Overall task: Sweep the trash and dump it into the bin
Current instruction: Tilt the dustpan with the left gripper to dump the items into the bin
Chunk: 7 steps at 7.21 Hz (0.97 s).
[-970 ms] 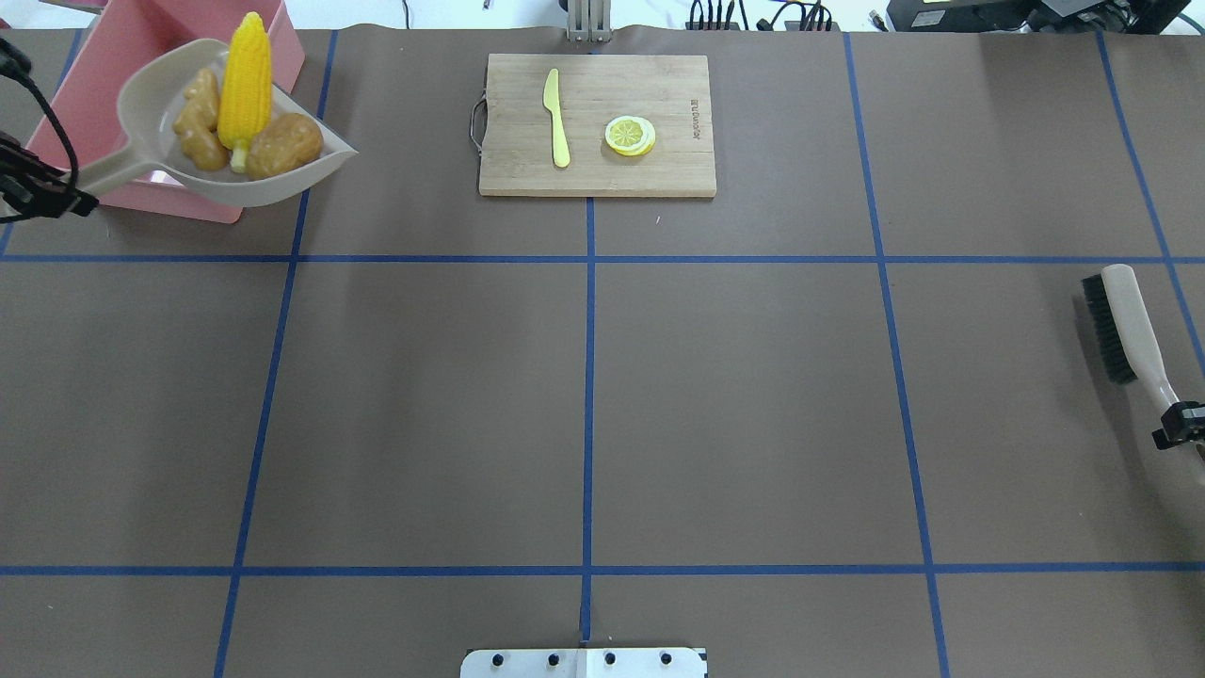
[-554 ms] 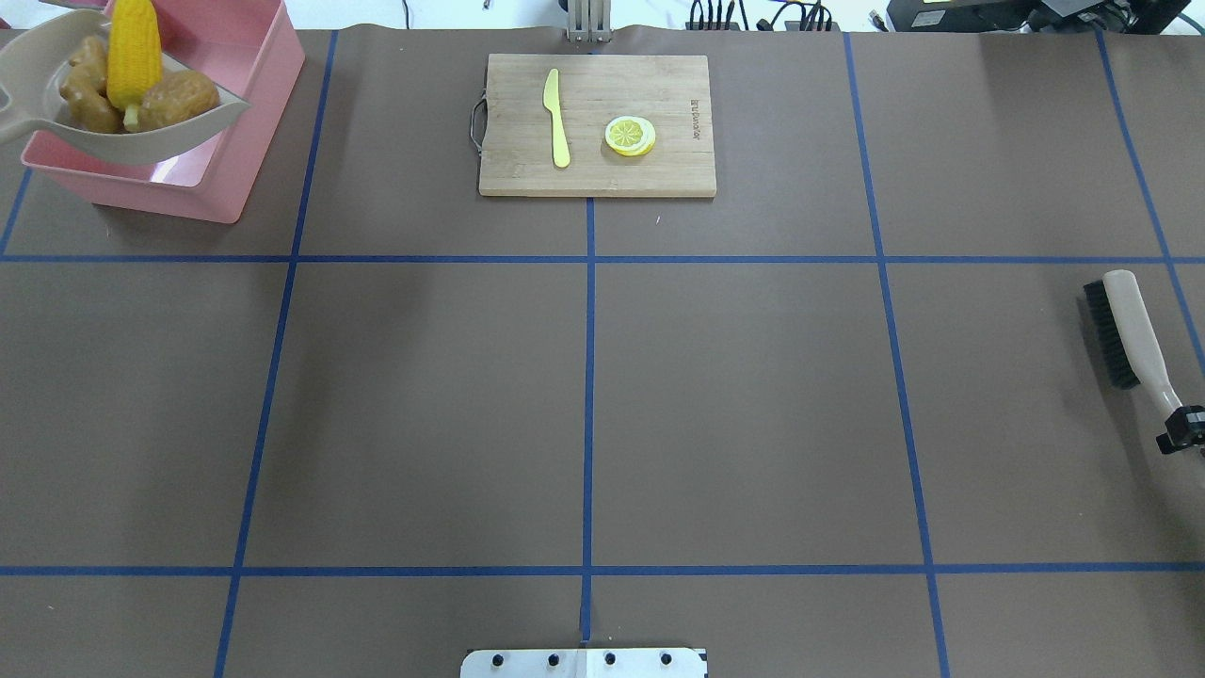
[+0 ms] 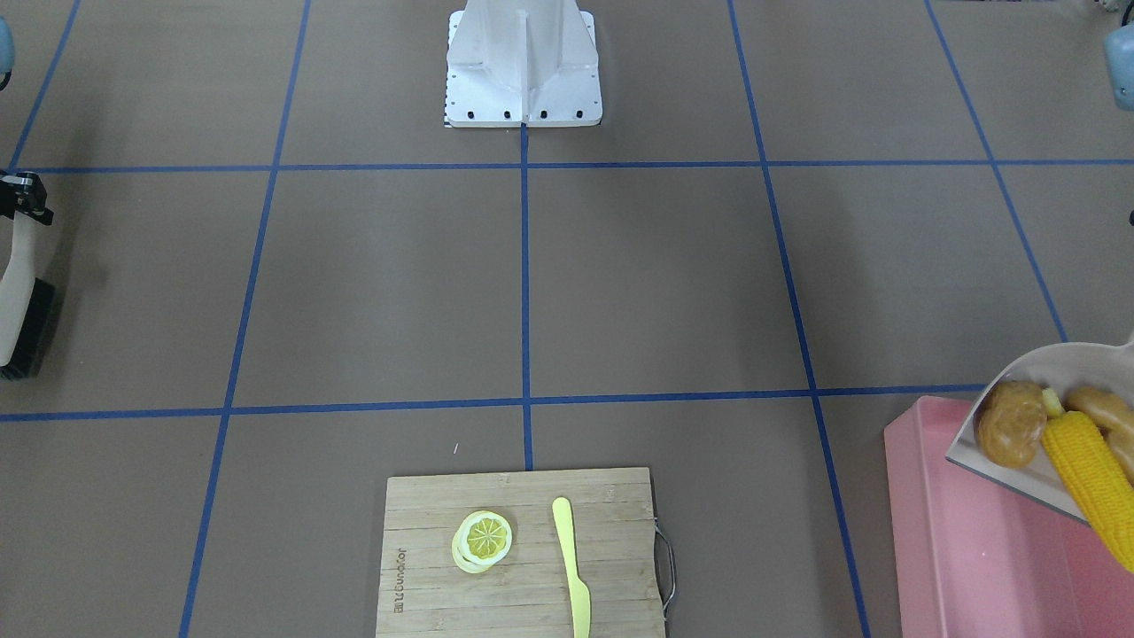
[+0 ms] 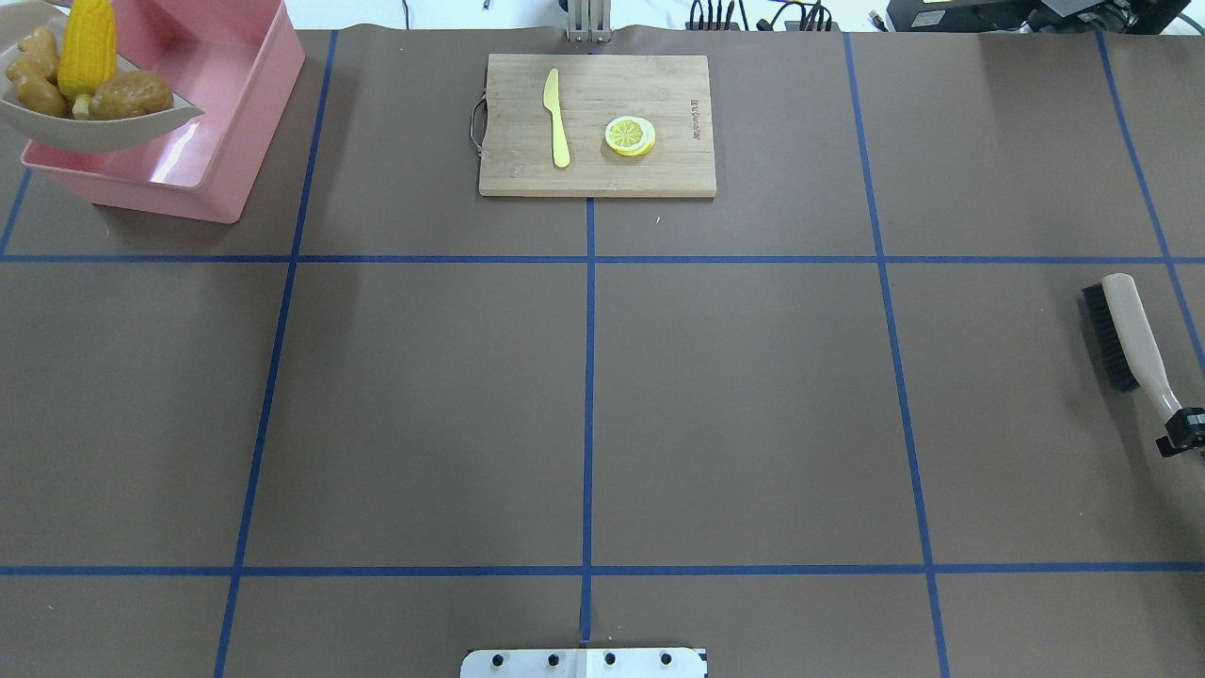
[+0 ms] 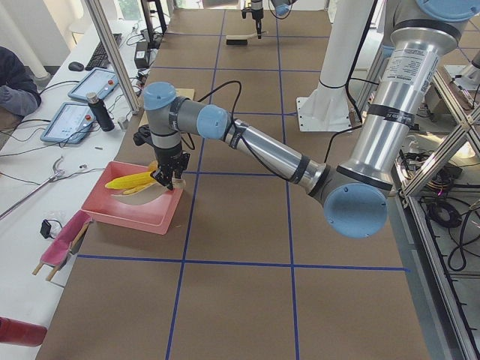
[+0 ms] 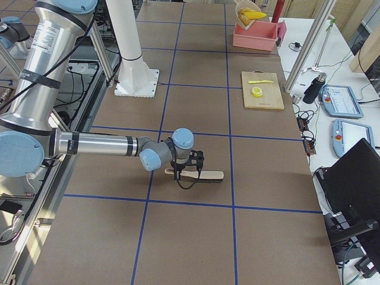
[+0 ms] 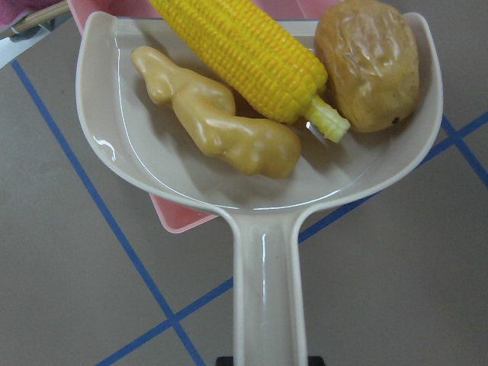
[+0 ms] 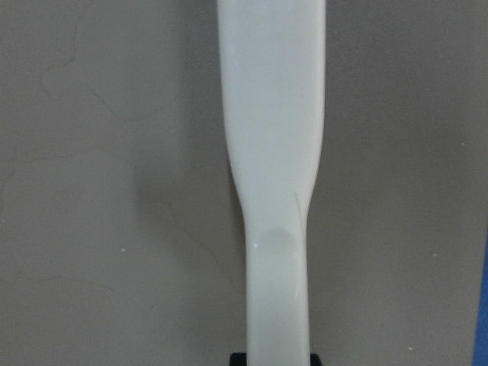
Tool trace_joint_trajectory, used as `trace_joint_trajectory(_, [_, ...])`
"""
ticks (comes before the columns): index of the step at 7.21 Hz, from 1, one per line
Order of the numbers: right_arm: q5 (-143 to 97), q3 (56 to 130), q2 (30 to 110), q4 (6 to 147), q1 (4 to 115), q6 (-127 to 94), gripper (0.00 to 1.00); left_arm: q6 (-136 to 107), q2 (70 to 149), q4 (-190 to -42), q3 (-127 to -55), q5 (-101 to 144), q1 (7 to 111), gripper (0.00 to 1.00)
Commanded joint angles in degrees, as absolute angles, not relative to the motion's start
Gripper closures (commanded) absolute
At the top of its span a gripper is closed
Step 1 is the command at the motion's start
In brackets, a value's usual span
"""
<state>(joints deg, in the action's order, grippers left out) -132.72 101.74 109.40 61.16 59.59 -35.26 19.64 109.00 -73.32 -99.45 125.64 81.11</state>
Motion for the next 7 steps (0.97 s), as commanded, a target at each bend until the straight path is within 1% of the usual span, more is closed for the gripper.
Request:
trace_joint_trajectory(1, [-132.8, 101.8, 109.3, 61.2, 59.6, -35.2, 0.64, 21.8, 113.4, -68.0, -95.7, 122.5, 80.4, 1.00])
trace_joint_trajectory(2, [-132.8, 101.8, 109.3, 61.2, 59.6, -35.2, 0.57, 24.6, 114.7, -66.5, -93.7, 121.9, 78.9, 1.00])
trace_joint_trajectory(3, [-133.0, 101.3, 109.0, 61.2, 59.6, -35.2, 0.41, 25.7, 116.6, -64.3, -92.6, 120.5, 79.0, 1.00])
trace_joint_trajectory(4, [-133.1, 101.3, 109.0, 61.2, 59.7, -35.2, 0.34, 26.2, 117.2, -63.8, -92.5, 118.1, 78.8, 1.00])
trace_joint_trajectory(5, [-133.1, 101.4, 109.0, 61.1, 59.7, -35.2, 0.00, 28.1, 117.9, -62.2, -92.4, 117.2, 78.9, 1.00])
trace_joint_trajectory(7, [-133.6, 101.9, 108.8, 61.2, 61.7, -35.3, 0.00, 29.1, 117.9, -62.2, -92.5, 117.0, 78.9, 1.00])
